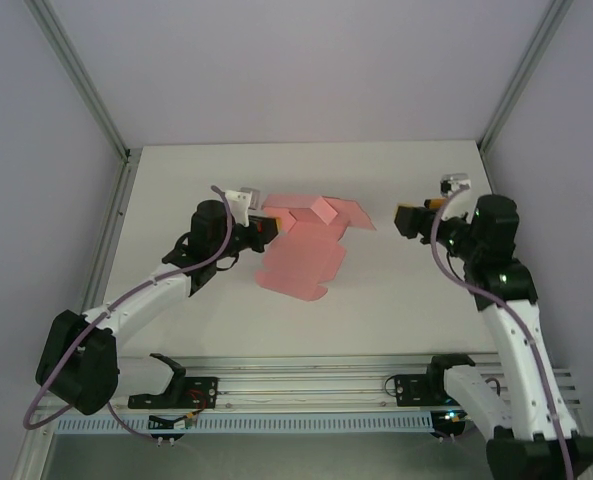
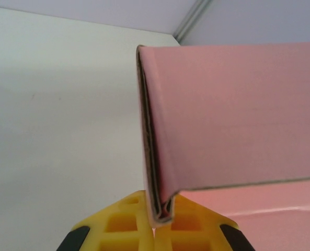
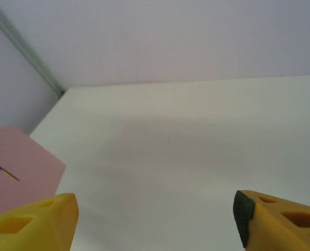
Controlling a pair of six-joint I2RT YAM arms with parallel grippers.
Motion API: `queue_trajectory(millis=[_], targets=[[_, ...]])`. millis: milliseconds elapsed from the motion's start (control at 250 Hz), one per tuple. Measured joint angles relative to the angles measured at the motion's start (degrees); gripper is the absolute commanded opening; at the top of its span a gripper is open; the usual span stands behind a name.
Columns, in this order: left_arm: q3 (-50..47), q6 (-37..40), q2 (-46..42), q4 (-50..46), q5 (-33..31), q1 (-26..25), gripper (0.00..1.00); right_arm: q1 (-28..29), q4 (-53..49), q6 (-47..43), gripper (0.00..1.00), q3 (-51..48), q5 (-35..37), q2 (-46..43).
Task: Assemble paper box
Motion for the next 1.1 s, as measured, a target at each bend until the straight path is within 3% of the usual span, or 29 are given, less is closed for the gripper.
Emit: queue_trajectory(millis=[212,443,551,751,1102], targets=[[0.0,1.9,0.0,-2.4,1.1,0.0,0.00,0.0,-3.8,-10.6,0.66,6.5,-19.2,12.7],[0.0,2.0,0.0,-3.0,1.0,0.0,0.00,2.4,-7.0,-18.3,0.56,10.4,-29.7,17.2],[0.0,2.0,0.0,-3.3,0.8,0.0,0.00,6.3,-10.0,-21.8,0.51,10.5,-30.5,18.1],[0.2,1.5,1.2,-3.5,0.3,0.0,0.00,11.9,-11.3,-23.9,0.51,10.5,-29.5,20.3],[2.1,-0.7,2.7,-6.5,-2.4,0.0,0.00,20.1,-5.3,-20.5,0.53,10.3,-17.9,22.6]])
